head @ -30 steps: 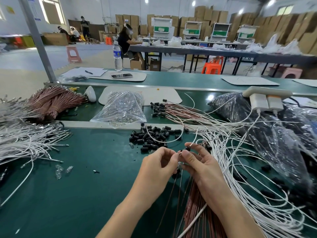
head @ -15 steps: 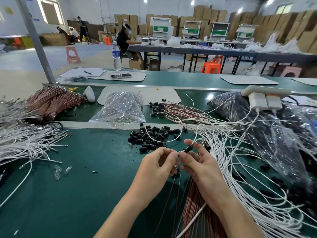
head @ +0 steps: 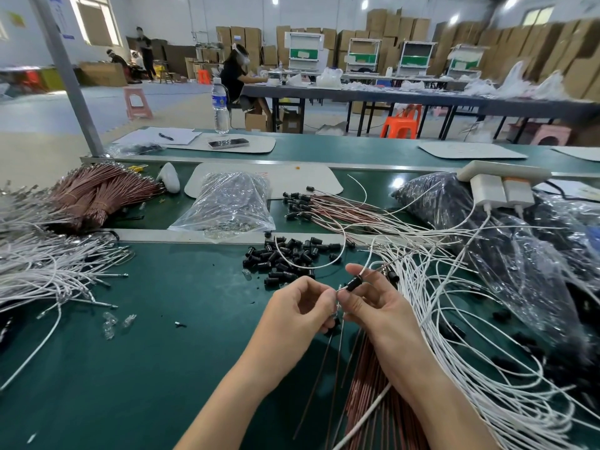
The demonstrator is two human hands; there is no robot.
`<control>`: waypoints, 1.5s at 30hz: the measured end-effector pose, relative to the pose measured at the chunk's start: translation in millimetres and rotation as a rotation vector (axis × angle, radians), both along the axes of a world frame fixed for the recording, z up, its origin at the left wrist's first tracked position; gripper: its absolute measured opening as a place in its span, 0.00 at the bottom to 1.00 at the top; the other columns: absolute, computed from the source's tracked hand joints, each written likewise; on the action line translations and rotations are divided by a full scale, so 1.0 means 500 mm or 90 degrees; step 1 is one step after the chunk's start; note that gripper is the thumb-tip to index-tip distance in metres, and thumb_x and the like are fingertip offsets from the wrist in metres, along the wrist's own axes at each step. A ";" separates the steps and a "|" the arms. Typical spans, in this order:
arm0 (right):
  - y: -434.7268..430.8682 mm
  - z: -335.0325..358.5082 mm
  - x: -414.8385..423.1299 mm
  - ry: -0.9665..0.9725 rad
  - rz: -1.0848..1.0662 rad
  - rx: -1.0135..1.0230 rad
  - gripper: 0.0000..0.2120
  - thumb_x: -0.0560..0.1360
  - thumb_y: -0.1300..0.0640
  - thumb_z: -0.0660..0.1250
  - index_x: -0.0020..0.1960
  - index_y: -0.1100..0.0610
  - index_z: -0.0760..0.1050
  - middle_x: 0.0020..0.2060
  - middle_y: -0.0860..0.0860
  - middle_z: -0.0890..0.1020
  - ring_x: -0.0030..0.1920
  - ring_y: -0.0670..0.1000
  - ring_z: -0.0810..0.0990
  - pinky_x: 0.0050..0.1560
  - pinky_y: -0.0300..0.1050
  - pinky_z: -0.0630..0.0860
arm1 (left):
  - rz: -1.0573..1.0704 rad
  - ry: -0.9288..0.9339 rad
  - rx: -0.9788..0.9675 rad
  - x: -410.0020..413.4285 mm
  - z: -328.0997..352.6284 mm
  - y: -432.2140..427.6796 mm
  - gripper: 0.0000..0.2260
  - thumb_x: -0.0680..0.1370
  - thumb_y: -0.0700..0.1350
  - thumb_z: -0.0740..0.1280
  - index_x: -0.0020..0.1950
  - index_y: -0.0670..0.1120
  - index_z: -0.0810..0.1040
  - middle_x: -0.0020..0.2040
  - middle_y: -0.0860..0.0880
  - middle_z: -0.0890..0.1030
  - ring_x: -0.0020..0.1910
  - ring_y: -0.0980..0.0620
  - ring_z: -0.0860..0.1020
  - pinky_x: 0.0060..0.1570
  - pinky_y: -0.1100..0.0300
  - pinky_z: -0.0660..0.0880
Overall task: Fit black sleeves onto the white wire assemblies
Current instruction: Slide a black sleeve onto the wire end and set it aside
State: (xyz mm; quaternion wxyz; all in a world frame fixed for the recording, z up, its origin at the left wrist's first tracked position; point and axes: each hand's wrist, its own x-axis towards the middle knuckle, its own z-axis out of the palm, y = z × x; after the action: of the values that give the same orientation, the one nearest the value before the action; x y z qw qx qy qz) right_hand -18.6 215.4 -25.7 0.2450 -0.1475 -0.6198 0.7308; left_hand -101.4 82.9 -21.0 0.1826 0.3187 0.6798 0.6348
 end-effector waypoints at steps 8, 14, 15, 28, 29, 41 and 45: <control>0.000 -0.001 0.000 0.003 0.036 -0.035 0.19 0.64 0.47 0.80 0.54 0.47 0.85 0.39 0.48 0.83 0.42 0.48 0.81 0.43 0.37 0.79 | 0.035 0.066 0.000 0.009 -0.005 0.004 0.04 0.82 0.47 0.67 0.48 0.52 0.80 0.40 0.52 0.84 0.40 0.54 0.82 0.45 0.57 0.81; -0.001 -0.006 -0.001 -0.026 0.053 -0.058 0.21 0.63 0.41 0.80 0.49 0.54 0.86 0.45 0.54 0.85 0.43 0.50 0.81 0.42 0.39 0.79 | 0.030 0.072 0.023 0.011 -0.005 0.004 0.04 0.82 0.47 0.67 0.49 0.52 0.80 0.41 0.53 0.84 0.40 0.56 0.82 0.43 0.62 0.79; 0.000 -0.006 -0.001 -0.022 0.055 -0.066 0.21 0.62 0.41 0.81 0.48 0.53 0.86 0.45 0.54 0.85 0.43 0.50 0.81 0.42 0.39 0.79 | 0.026 0.073 0.025 0.011 -0.005 0.003 0.04 0.82 0.47 0.67 0.49 0.52 0.80 0.41 0.53 0.84 0.40 0.55 0.82 0.43 0.61 0.80; 0.000 -0.001 0.004 -0.014 0.068 -0.078 0.20 0.58 0.38 0.83 0.40 0.50 0.86 0.38 0.51 0.83 0.40 0.48 0.81 0.41 0.38 0.79 | 0.024 0.084 0.013 0.009 -0.006 0.004 0.03 0.81 0.48 0.67 0.48 0.53 0.80 0.41 0.54 0.85 0.39 0.56 0.82 0.41 0.63 0.78; -0.001 -0.001 0.004 -0.015 0.067 -0.079 0.19 0.59 0.38 0.83 0.40 0.50 0.86 0.39 0.52 0.83 0.40 0.48 0.81 0.41 0.38 0.79 | 0.027 0.092 0.011 0.009 -0.007 0.004 0.03 0.81 0.49 0.67 0.48 0.54 0.79 0.41 0.55 0.84 0.39 0.56 0.82 0.41 0.63 0.78; -0.006 0.007 0.007 -0.034 0.025 -0.123 0.10 0.62 0.48 0.80 0.40 0.52 0.86 0.39 0.54 0.84 0.39 0.49 0.83 0.40 0.38 0.81 | 0.266 0.304 -0.103 -0.008 -0.006 -0.042 0.07 0.83 0.53 0.60 0.55 0.56 0.76 0.43 0.60 0.80 0.43 0.60 0.76 0.45 0.64 0.72; -0.013 0.014 0.008 -0.032 0.033 -0.110 0.15 0.62 0.48 0.79 0.45 0.55 0.87 0.43 0.56 0.86 0.40 0.49 0.84 0.41 0.38 0.81 | 0.634 0.306 -0.287 -0.052 -0.015 -0.138 0.13 0.80 0.46 0.64 0.63 0.44 0.76 0.60 0.43 0.78 0.60 0.43 0.73 0.60 0.49 0.66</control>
State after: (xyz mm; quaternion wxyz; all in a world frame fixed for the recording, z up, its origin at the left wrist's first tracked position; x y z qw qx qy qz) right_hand -14.5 208.8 -18.7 0.1968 -0.1705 -0.5638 0.7838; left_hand -127.2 13.8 -28.5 -0.2328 0.0494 0.8876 0.3943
